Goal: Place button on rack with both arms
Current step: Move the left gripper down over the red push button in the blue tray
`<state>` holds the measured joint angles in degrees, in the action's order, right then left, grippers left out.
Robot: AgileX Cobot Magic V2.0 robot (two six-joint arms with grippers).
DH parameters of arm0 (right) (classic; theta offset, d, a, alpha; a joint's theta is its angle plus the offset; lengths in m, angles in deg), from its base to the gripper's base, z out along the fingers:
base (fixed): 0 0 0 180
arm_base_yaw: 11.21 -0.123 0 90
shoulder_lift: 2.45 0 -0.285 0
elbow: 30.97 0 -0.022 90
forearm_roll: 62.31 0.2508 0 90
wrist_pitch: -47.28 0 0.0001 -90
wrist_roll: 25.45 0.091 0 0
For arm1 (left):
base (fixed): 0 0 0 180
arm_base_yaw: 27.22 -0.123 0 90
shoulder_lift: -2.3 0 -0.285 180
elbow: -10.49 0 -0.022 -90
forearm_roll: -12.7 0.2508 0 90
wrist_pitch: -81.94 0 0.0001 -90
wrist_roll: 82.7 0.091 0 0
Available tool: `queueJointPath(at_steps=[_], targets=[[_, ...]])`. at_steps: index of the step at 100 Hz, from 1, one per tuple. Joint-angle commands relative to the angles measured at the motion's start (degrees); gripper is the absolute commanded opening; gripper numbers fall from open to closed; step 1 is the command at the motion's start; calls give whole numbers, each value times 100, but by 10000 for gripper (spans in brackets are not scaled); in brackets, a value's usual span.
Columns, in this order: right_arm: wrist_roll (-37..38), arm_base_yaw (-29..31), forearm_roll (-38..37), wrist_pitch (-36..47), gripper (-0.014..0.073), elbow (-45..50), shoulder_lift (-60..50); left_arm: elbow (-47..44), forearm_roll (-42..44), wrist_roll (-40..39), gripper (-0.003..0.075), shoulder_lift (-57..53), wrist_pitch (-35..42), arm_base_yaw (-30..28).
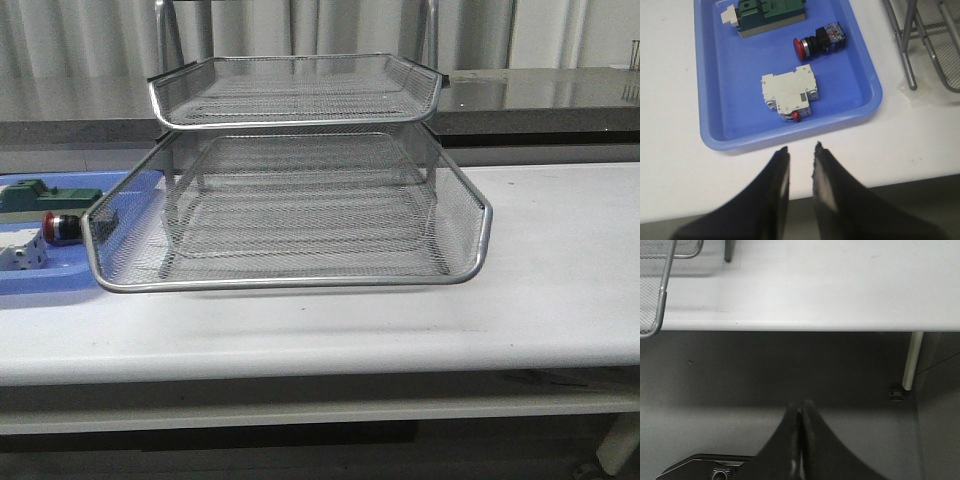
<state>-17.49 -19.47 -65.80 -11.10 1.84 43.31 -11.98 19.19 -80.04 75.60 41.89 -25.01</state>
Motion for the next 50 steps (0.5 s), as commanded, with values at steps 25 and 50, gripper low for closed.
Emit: queueJointPath(at_steps=[25, 50], targets=[[-39, 26, -62, 278, -69, -192, -14, 209, 24, 83, 554, -96, 74, 5], [-39, 26, -62, 278, -69, -192, -14, 266, -79, 318, 557, 33, 559, 5]])
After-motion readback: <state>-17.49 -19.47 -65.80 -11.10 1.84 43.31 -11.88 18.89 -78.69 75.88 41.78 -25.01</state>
